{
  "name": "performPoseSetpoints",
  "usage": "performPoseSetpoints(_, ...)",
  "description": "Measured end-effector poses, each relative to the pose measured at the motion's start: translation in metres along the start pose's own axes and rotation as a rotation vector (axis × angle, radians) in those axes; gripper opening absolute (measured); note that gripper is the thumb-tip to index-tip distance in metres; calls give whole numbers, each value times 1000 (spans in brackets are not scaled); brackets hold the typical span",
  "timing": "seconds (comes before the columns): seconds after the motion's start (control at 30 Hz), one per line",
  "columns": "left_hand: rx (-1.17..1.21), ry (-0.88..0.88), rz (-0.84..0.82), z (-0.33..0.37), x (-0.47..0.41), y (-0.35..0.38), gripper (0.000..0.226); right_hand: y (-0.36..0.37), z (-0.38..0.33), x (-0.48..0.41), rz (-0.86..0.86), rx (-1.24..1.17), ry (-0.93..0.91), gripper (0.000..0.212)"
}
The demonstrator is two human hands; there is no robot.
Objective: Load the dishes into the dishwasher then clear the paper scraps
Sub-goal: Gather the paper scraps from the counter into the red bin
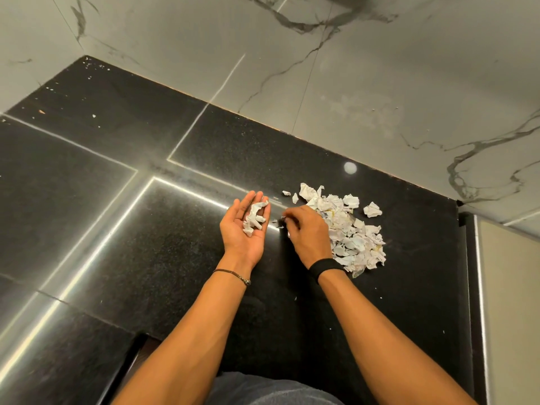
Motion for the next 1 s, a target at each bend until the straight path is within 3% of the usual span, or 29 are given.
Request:
performPoseSetpoints(0.13, -66, 17, 11, -3, -2, 1, 41, -6, -26, 2, -45, -379, 51, 22)
performPoseSetpoints(0.27, -13, -8, -12, -6, 2, 8, 44, -7, -25, -3, -80, -537, 118, 30)
performPoseSetpoints(0.47, -21, -58, -45, -11, 2, 10, 44, 1, -34, -6, -149, -464, 46, 12)
performPoseSetpoints(0.6, 24, -55, -58, -7, -1, 12, 42, -4, -17, -10, -89, -505, 80, 13)
performPoseSetpoints(0.7, 83, -44, -49, 0, -4, 11, 40, -1, 4, -15, -49, -323, 90, 18)
performPoseSetpoints(0.83, 72, -21, -55, 8, -6, 10, 40, 32, -1, -12, -262, 94, -159, 27)
performPoseSetpoints(1.0, 58, -8, -53, 14, -8, 5, 41, 38, -9, 10, -168, 260, -365, 17)
Point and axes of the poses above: each hand's wrist, its own x-axis away from the middle knuckle, its own y-axis out of the palm, z = x × y, the point moved 9 cm from there along -x, towards the middle knuckle, and after that the axes turned 4 degrees about y, right-handed, at the moved point
